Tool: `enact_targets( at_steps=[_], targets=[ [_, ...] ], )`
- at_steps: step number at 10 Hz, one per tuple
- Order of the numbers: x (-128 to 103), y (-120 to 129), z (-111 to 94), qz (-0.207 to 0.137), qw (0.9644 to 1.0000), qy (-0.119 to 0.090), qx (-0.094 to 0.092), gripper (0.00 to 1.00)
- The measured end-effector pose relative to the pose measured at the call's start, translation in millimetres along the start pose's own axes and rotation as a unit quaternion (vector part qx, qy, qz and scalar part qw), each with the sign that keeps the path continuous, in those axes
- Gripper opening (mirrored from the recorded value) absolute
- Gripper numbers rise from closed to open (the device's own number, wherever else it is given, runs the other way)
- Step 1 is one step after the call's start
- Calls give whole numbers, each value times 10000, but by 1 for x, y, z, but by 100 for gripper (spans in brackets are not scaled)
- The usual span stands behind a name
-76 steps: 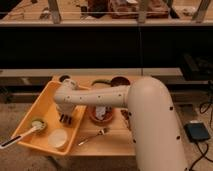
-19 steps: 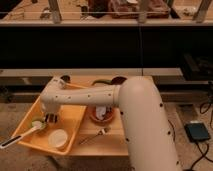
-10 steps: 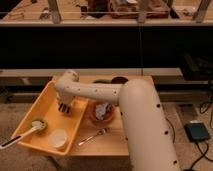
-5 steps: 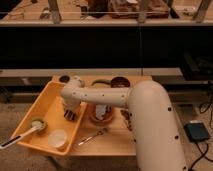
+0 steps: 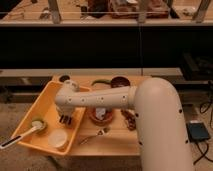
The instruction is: Wipe tray with eraser
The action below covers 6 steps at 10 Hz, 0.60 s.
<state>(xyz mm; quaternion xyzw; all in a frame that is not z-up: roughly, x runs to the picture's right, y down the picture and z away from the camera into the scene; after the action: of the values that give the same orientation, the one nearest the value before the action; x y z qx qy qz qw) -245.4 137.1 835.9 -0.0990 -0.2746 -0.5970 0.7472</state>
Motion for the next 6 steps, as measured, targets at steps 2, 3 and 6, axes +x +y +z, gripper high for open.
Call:
enact_targets(
  at_steps=[2, 3, 6],
  targets=[
    [-10, -28, 9, -253, 9996, -73, 34, 0],
    [-9, -43, 13, -353, 9993, -86, 80, 0],
    [3, -75, 14, -580, 9981, -53, 198, 0]
  ],
)
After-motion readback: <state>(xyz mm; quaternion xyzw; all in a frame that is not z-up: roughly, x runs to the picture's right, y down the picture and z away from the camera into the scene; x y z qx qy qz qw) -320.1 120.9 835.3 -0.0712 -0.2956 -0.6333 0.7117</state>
